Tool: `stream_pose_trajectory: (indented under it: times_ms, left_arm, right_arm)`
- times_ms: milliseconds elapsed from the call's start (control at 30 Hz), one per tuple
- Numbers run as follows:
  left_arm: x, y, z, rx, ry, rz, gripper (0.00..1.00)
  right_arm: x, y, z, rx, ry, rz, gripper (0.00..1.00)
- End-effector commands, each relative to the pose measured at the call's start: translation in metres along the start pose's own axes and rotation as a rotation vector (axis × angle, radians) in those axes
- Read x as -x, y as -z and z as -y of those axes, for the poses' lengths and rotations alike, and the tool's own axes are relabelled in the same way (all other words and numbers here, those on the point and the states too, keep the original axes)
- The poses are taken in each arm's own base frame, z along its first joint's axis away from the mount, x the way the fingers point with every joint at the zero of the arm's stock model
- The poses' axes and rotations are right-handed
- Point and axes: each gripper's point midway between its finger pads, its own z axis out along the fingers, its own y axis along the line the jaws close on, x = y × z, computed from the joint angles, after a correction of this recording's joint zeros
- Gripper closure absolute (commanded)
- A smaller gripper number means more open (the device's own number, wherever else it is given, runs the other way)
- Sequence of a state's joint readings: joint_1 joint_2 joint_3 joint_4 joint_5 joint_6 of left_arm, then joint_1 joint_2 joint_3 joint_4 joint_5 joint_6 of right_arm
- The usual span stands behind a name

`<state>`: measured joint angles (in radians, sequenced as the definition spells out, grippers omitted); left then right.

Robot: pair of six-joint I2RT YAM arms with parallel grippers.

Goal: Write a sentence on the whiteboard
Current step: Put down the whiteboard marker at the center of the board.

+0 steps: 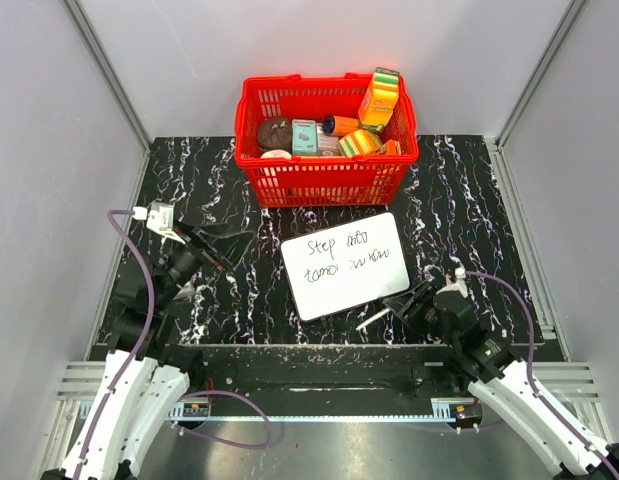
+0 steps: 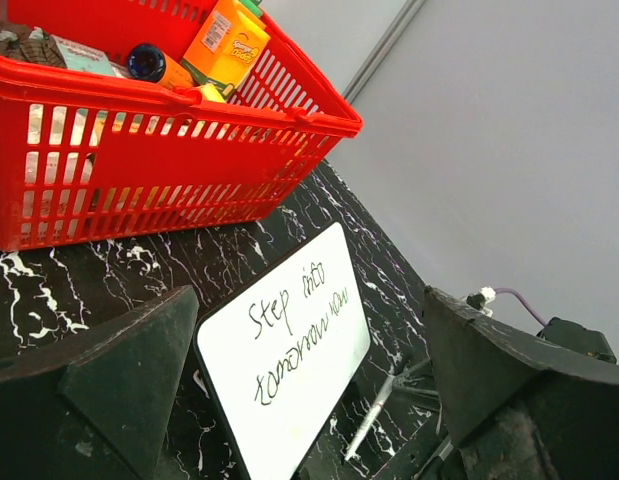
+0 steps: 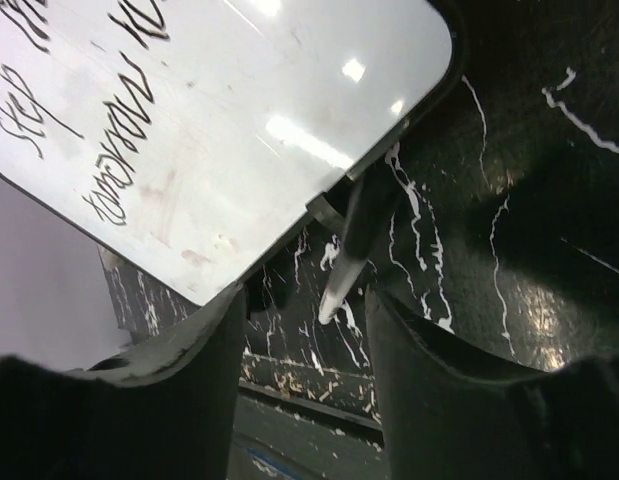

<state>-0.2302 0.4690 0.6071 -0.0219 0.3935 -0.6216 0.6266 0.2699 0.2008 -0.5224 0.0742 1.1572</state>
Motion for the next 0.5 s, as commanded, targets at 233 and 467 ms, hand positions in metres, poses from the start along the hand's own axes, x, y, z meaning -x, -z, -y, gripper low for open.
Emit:
stream_pose_trajectory:
  times_ms: [233, 467]
  left_arm:
    - [0.013, 0.006, 0.025, -0.118, -0.041, 0.058, 0.01]
    - [0.0, 0.004, 0.03, -0.199, -0.073, 0.023, 0.01]
  right_arm:
    - [0.029, 0.008, -0.014, 0.025, -0.026, 0.136, 0.07]
    - [0.039, 0.01, -0.017, 0.015, 0.008, 0.181, 0.0]
